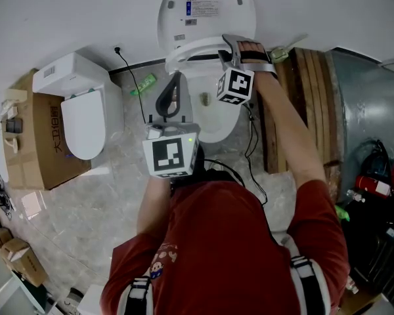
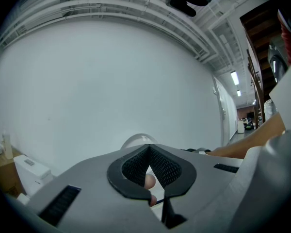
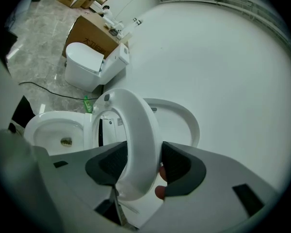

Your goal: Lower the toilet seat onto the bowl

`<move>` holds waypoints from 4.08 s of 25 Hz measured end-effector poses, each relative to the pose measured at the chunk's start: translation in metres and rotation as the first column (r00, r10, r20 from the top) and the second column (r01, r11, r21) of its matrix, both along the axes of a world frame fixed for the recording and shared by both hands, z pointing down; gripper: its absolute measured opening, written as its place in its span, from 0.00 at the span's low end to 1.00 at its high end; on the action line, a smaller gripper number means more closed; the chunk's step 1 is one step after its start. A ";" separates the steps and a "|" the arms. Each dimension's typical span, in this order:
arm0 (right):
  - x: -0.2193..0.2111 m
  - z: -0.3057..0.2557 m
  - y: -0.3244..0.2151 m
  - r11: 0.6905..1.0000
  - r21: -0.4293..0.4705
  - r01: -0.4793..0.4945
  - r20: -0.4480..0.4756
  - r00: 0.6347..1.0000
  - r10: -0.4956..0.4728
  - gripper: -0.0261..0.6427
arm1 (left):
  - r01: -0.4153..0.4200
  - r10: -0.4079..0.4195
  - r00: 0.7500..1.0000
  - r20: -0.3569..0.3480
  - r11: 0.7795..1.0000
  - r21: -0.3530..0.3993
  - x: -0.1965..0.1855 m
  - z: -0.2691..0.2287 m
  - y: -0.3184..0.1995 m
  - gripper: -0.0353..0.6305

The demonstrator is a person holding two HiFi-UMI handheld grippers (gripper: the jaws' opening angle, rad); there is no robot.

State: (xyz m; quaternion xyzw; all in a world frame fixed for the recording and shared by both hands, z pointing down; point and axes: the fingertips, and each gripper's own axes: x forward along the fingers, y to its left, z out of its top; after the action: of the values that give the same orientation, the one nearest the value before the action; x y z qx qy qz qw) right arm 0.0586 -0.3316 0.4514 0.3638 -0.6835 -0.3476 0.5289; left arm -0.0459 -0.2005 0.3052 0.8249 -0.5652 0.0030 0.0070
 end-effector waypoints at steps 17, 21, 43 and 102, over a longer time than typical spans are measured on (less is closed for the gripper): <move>0.003 0.028 0.072 0.999 -0.043 0.023 -0.035 0.999 -0.024 0.35 | 0.017 -0.017 0.999 0.038 1.000 0.014 -0.002 0.002 0.054 0.07; 0.004 0.036 0.092 0.998 -0.051 0.033 -0.039 0.999 -0.035 0.29 | 0.024 -0.025 0.999 0.038 1.000 0.018 -0.002 0.002 0.066 0.07; 0.006 0.098 0.176 0.981 -0.176 0.083 -0.074 0.992 -0.097 0.24 | 0.051 -0.050 0.997 0.051 0.999 -0.003 0.004 0.015 0.105 0.07; 0.004 0.329 0.306 0.694 -0.713 0.102 -0.141 0.948 -0.284 0.39 | -0.001 0.030 0.992 0.124 0.975 -0.223 -0.011 0.195 0.099 0.07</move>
State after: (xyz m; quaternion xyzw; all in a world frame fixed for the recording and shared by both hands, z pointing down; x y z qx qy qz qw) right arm 0.0626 -0.0259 0.7802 0.0185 -0.7290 -0.1598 0.6653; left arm -0.0571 -0.1014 0.5001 0.8215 -0.5541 0.1188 0.0635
